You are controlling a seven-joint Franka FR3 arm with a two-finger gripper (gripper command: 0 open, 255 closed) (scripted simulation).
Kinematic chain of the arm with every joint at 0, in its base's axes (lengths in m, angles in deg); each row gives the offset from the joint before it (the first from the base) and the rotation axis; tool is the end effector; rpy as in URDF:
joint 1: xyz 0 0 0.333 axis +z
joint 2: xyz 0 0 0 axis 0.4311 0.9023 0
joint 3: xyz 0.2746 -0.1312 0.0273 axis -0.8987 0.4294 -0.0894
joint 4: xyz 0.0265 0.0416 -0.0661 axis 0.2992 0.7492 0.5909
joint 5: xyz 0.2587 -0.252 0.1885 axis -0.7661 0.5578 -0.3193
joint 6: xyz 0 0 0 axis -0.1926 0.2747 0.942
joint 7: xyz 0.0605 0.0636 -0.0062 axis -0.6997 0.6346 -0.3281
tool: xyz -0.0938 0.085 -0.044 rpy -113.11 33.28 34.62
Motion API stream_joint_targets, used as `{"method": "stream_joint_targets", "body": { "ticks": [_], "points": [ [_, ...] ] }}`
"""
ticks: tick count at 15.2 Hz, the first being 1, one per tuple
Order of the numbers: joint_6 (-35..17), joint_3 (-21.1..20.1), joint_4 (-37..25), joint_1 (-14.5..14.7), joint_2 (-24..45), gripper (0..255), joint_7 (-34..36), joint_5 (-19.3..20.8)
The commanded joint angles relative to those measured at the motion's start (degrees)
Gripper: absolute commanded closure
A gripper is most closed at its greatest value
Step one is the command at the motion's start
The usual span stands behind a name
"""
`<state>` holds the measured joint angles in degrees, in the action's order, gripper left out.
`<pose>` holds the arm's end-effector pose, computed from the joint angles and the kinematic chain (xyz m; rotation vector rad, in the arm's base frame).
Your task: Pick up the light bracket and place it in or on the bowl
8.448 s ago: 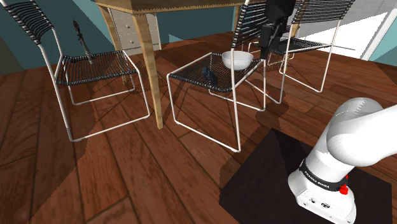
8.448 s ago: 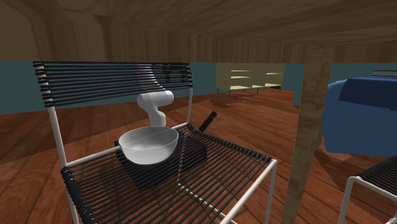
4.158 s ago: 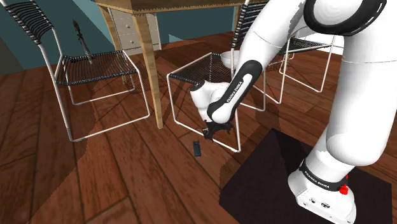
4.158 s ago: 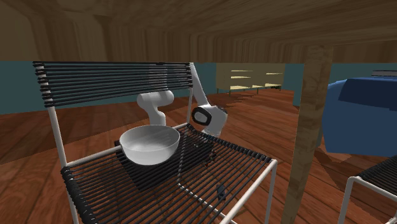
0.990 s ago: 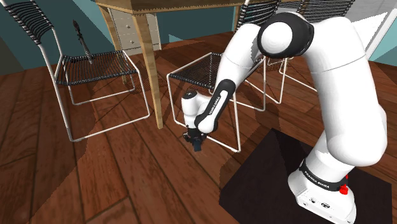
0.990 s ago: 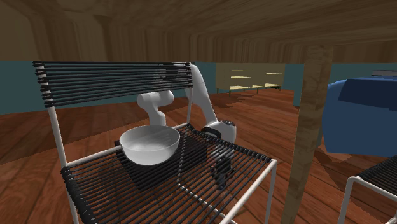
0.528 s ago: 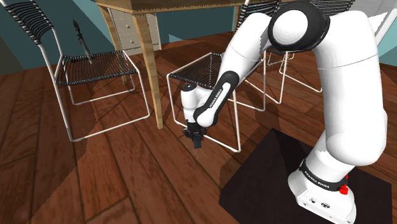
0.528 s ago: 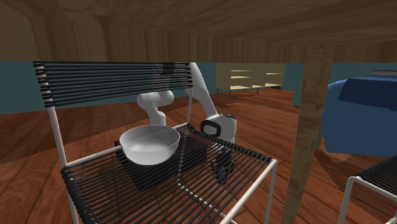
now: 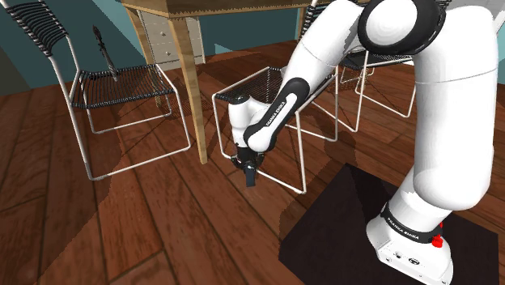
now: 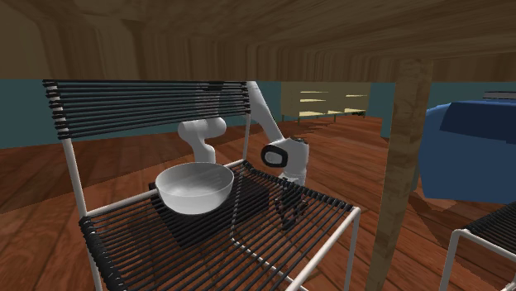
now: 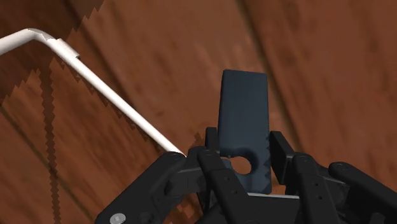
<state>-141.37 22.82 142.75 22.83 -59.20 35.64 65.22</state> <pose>0.5385 0.1124 0.1285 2.8666 -1.0434 0.0177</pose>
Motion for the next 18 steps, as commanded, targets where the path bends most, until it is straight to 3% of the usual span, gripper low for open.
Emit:
{"method": "stream_joint_targets", "body": {
  "ticks": [1,18],
  "points": [
    [1.1,-0.6,0.4,-0.5,-1.5,255,-0.7,-0.8],
    [11.4,-3.9,0.3,-2.8,-12.5,255,-6.0,-7.5]
  ]
}}
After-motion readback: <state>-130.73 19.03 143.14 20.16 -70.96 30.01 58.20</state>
